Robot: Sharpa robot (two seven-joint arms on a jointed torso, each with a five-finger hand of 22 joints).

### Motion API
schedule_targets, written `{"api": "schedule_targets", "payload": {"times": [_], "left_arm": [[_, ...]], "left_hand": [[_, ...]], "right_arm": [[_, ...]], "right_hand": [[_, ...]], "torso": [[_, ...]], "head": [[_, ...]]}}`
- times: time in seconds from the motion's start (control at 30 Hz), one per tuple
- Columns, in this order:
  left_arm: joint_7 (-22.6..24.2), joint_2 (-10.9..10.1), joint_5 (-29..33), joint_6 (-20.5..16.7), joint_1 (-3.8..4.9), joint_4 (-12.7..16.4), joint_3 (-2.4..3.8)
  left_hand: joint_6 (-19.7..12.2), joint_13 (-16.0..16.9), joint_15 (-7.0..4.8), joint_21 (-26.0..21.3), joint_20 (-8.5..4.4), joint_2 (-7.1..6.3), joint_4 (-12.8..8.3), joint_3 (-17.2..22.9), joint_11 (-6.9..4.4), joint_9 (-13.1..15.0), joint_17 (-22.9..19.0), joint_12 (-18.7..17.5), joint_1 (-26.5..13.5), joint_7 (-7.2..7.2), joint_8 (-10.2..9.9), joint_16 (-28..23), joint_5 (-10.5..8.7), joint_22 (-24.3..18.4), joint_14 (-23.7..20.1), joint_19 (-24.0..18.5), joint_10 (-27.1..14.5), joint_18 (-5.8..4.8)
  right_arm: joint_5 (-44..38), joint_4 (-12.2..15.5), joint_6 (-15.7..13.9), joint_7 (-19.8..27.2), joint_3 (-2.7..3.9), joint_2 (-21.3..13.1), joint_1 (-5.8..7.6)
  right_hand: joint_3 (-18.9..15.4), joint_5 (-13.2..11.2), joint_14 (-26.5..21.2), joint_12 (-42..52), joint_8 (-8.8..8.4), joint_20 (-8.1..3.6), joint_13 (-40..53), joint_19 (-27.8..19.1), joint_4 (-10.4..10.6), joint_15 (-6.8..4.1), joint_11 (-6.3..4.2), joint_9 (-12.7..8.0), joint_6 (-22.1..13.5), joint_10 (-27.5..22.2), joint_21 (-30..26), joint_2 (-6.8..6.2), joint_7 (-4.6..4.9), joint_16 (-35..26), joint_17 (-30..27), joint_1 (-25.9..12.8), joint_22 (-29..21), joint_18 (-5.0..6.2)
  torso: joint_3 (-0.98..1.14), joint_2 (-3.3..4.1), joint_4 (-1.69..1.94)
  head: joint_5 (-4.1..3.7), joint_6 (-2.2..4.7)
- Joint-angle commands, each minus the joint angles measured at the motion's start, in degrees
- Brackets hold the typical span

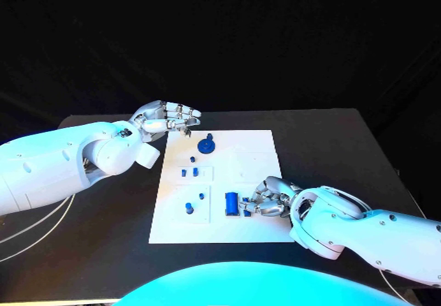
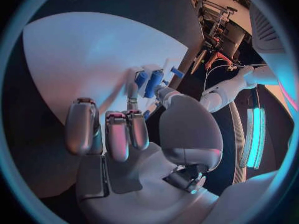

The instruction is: Assemble the parts on the task board

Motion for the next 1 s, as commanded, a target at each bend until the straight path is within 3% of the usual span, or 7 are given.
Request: {"api": "schedule_targets", "payload": {"times": [0.03, 0.1, 0.17, 0.7, 1.0], "left_arm": [[0.11, 0.0, -0.14, 0.94, 0.04, 0.15, 0.03], [0.09, -0.04, -0.14, 0.93, 0.04, 0.16, 0.03], [0.06, -0.09, -0.14, 0.89, 0.04, 0.17, 0.03], [-0.02, -0.1, -0.19, 0.91, 0.04, -0.05, 0.03], [-0.07, -0.09, -0.2, 0.9, 0.04, -0.05, 0.02]], "left_hand": [[-0.29, 0.06, -0.12, 0.35, 0.02, -0.03, -0.2, 0.04, -0.07, -0.08, -0.1, 0.25, 0.11, 0.09, 0.26, 0.34, 0.32, 0.07, -0.31, -0.17, -0.41, 0.74], [-0.29, 0.06, -0.12, 0.35, 0.02, -0.03, -0.2, 0.04, -0.07, -0.08, -0.1, 0.25, 0.11, 0.09, 0.26, 0.34, 0.32, 0.07, -0.31, -0.17, -0.41, 0.74], [-0.29, 0.06, -0.12, 0.35, 0.02, -0.03, -0.2, 0.04, -0.07, -0.08, -0.1, 0.25, 0.11, 0.09, 0.26, 0.34, 0.32, 0.07, -0.31, -0.17, -0.41, 0.74], [-0.29, 0.06, -0.12, 0.35, 0.02, -0.03, -0.2, 0.04, -0.07, -0.08, -0.1, 0.25, 0.11, 0.09, 0.26, 0.34, 0.32, 0.07, -0.31, -0.17, -0.41, 0.74], [-0.29, 0.06, -0.12, 0.35, 0.02, -0.03, -0.2, 0.04, -0.07, -0.08, -0.1, 0.25, 0.11, 0.09, 0.26, 0.34, 0.32, 0.07, -0.31, -0.17, -0.41, 0.74]], "right_arm": [[-0.94, 0.34, 0.76, 1.98, -0.01, -0.64, -0.07], [-0.96, 0.46, 1.59, 2.43, -0.01, -1.02, -0.08], [-0.94, 0.53, 2.19, 2.77, -0.01, -1.2, -0.11], [-0.87, 0.51, 3.37, 3.49, -0.01, -1.76, -0.35], [-0.99, -1.53, 3.02, 3.1, -0.01, -0.74, -0.38]], "right_hand": [[-0.4, -3.1, 5.35, -0.09, 0.2, -0.51, 10.66, 1.67, -0.51, -0.51, -0.34, 0.09, -0.02, 2.8, 0.06, -0.27, -0.11, 0.36, 12.0, 3.53, 10.81, -0.77], [-0.55, -6.41, 5.34, -0.21, 0.24, -0.48, 10.63, 1.62, -0.65, -0.46, -0.31, 0.03, -0.12, 2.75, -0.11, -0.26, -0.05, 0.34, 11.96, 6.02, 10.78, -0.74], [-0.75, -7.49, 5.34, -0.22, 0.22, -0.45, 10.65, 1.6, -0.82, -0.44, -0.3, -0.04, -0.2, 2.74, -0.17, -0.5, -0.04, 0.33, 11.93, 7.52, 10.77, -0.73], [-0.95, -7.39, 5.35, -0.3, 0.17, -0.43, 10.62, 1.58, -0.92, -0.42, -0.28, -0.13, -0.28, 2.7, -0.19, -0.73, -0.01, 0.35, 12.0, 8.91, 10.76, -0.73], [-0.93, -7.53, 5.34, -0.31, 0.2, -0.42, 10.62, 1.6, -0.57, -0.41, -0.28, -0.17, -0.17, 2.7, -0.11, -0.29, -0.01, 0.34, 11.97, 9.05, 10.78, -0.75]], "torso": [[-0.03, -0.04, -0.01], [-0.02, -0.04, -0.06], [-0.01, -0.03, -0.12], [0.02, -0.01, -0.03], [-0.08, -0.03, 0.07]], "head": [[0.05, 0.01], [0.15, 0.01], [0.21, 0.01], [-0.03, 0.01], [-0.11, 0.01]]}}
